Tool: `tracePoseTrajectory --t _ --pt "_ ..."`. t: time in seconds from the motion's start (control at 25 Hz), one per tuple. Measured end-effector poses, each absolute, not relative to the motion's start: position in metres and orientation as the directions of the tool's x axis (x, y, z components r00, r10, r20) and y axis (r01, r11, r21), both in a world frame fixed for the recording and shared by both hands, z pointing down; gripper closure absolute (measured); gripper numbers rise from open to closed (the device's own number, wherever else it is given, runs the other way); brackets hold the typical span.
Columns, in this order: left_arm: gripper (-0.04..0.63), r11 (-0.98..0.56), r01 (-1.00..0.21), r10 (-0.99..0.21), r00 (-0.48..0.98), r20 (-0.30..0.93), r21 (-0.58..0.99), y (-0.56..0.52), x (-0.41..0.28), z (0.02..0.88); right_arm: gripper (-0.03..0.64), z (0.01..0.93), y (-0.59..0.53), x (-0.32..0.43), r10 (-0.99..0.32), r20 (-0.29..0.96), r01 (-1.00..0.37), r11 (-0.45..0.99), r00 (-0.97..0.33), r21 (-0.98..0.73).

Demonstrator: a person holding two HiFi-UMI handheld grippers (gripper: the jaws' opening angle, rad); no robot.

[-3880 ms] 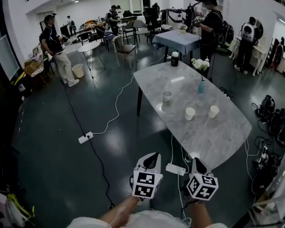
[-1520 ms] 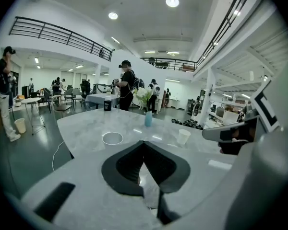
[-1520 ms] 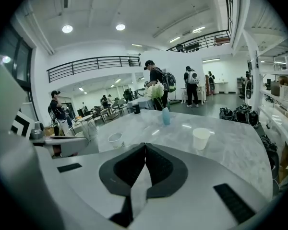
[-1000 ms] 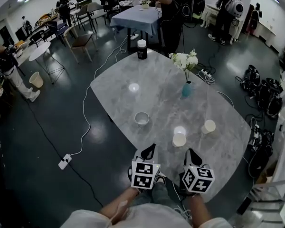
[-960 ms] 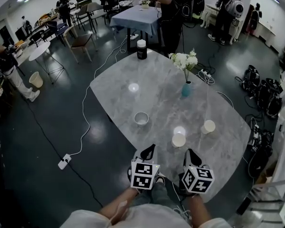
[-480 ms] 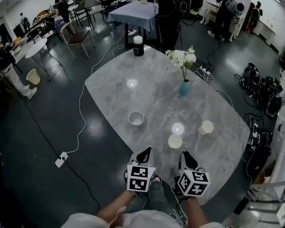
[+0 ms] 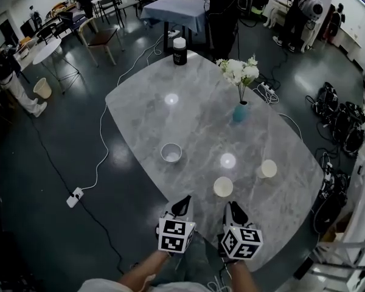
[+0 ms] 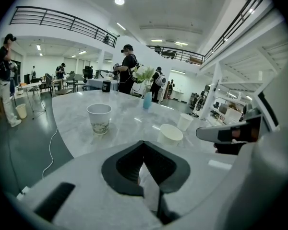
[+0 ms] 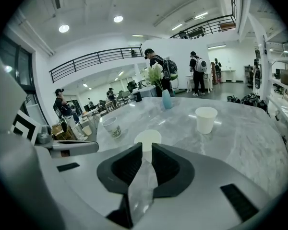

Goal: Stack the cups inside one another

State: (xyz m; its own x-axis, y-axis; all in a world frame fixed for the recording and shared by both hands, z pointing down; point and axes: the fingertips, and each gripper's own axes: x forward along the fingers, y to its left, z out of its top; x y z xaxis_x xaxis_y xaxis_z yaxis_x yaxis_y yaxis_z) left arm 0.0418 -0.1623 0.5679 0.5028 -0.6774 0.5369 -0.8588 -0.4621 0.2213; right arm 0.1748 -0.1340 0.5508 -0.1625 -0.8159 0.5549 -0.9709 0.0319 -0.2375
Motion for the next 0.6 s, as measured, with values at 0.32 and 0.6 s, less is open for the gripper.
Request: tracePoseTrajectory --t 0.32,0.6 --pt "0.6 -0.454 -0.864 -0.662 0.489 0.568 0.215 -0.163 0.045 0.589 0.546 0.579 -0.14 0.174 -0.79 0.585 -0.966 0.039 -0.186 -0.255" --pt "0.6 -0.456 -0.867 -0.647 0.479 0.593 0.202 -0.163 0.046 0.61 0.491 0.596 -0.151 0.169 -0.772 0.601 -0.966 0.058 -0.204 -0.254"
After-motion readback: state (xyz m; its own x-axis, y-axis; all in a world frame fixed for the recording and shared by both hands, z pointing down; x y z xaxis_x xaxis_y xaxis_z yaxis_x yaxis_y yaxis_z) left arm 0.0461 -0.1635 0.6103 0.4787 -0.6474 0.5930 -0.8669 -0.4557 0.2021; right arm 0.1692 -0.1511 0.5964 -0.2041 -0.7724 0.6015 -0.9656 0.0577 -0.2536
